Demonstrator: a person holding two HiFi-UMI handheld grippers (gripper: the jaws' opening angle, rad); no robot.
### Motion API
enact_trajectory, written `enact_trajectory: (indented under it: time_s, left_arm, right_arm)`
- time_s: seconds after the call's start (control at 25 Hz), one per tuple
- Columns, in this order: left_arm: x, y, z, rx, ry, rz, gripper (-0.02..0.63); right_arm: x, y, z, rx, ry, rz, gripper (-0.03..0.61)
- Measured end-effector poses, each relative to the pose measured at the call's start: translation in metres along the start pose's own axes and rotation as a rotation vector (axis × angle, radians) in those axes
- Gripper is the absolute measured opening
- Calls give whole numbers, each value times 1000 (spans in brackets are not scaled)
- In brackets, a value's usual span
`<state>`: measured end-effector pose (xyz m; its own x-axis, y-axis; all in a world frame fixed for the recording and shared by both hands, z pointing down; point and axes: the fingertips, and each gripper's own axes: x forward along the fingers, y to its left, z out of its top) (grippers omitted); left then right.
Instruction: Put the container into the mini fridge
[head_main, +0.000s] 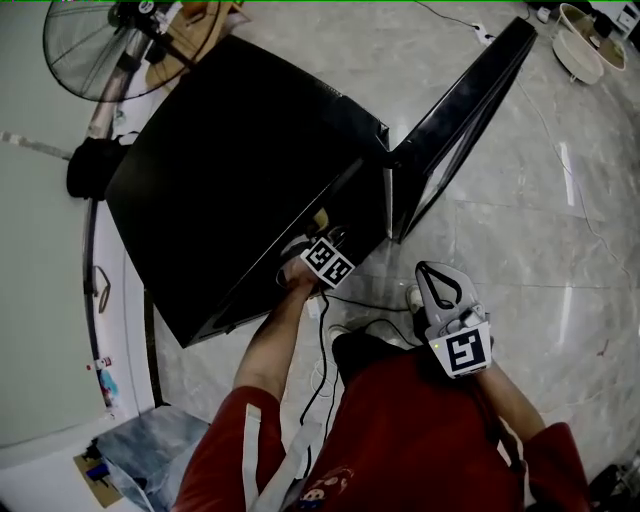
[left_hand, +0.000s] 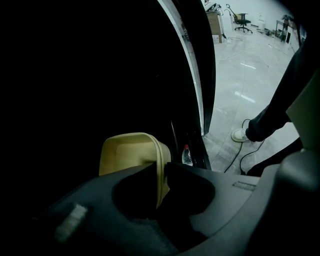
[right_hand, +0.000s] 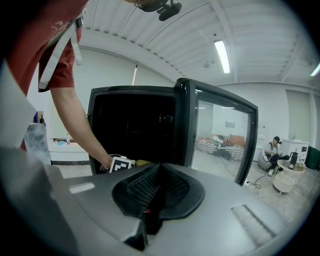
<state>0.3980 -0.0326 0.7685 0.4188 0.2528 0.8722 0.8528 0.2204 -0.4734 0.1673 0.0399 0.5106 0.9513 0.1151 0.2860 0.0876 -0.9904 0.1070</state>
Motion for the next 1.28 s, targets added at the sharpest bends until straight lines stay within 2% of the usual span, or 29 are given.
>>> enact_trajectory:
  time_s: [0.16,0.32,0.44,0.68,0.96,1.28]
  left_arm:
    - [5,13,0,13,8,25,65]
    - [6,20,1,67,16,71,77]
    - [4,24,2,94,16,117,118]
    - [-5,19,1,40,29,126,198]
    - [-23,5,-7,-7,44,141,204]
    - [-56,-12,0,-83,55,160,204]
  right_arm:
    - [-2,4,-1,-4,0,-7,0]
    - [-2,3,-3,-1,17,-12,0]
    - [-1,2,-3,-4,13,-6,0]
    - [-4,3,-6,-2,8,23,0]
    - [-6,-6,-7,15,-12,48,0]
    - [-5,-6,0,9,-49,153,0]
